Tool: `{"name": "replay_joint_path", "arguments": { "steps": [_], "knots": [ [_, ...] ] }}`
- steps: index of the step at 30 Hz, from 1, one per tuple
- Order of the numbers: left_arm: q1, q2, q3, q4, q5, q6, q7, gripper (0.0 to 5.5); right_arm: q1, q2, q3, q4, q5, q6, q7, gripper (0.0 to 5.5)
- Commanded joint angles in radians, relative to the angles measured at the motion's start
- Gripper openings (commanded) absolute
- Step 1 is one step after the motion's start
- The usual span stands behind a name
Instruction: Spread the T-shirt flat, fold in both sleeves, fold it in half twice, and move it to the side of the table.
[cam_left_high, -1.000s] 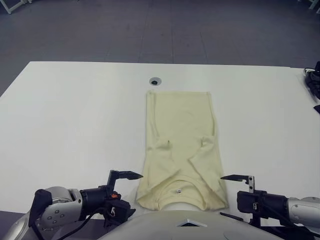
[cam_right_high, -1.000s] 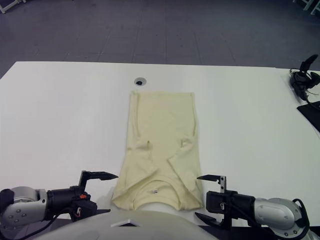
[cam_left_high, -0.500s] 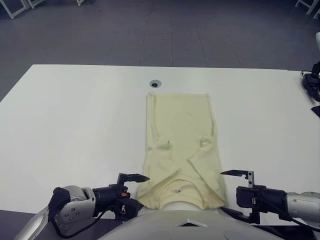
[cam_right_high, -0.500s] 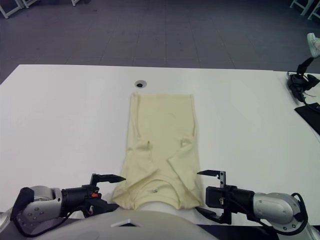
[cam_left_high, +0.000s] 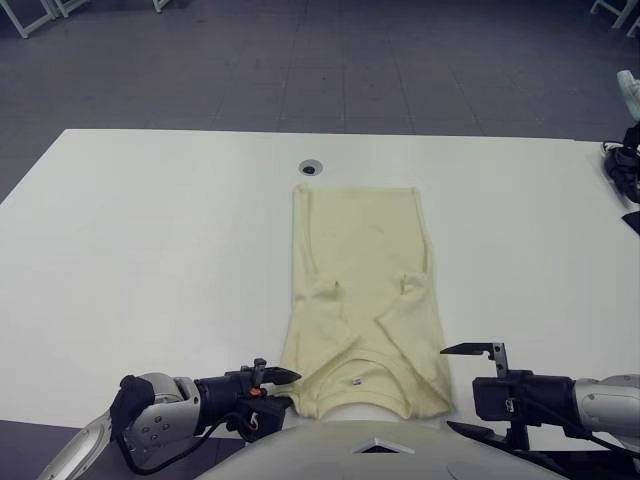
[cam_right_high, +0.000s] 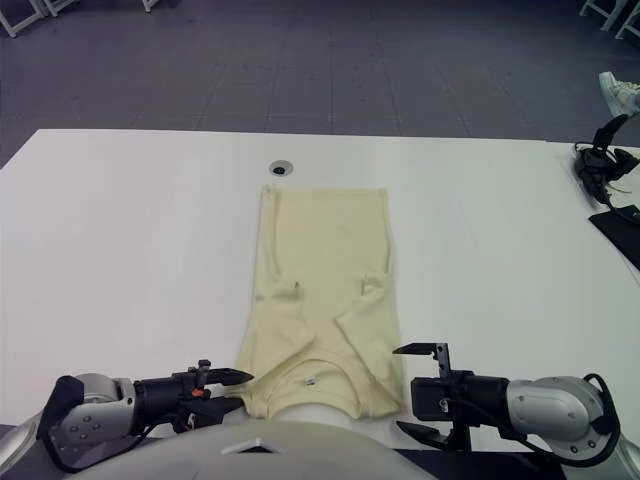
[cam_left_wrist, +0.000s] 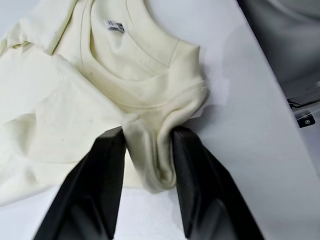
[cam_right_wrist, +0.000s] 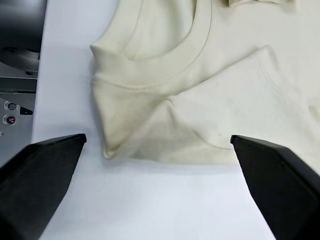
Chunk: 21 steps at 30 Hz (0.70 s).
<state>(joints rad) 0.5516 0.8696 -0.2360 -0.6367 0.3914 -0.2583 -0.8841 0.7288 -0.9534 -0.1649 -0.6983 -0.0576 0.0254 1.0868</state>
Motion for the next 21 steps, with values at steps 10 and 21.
{"name": "replay_joint_path", "arguments": {
  "steps": [10,21],
  "knots": [
    [0.020,0.008,-0.028,-0.001,0.035,0.045,0.009,0.00,-0.065,-0.037,0.103,0.038,-0.064,0.048,-0.005,3.80],
    [0.004,0.009,-0.046,0.010,0.031,0.065,0.022,0.00,-0.060,-0.045,0.088,0.046,-0.062,0.022,-0.014,2.11]
  ]
}}
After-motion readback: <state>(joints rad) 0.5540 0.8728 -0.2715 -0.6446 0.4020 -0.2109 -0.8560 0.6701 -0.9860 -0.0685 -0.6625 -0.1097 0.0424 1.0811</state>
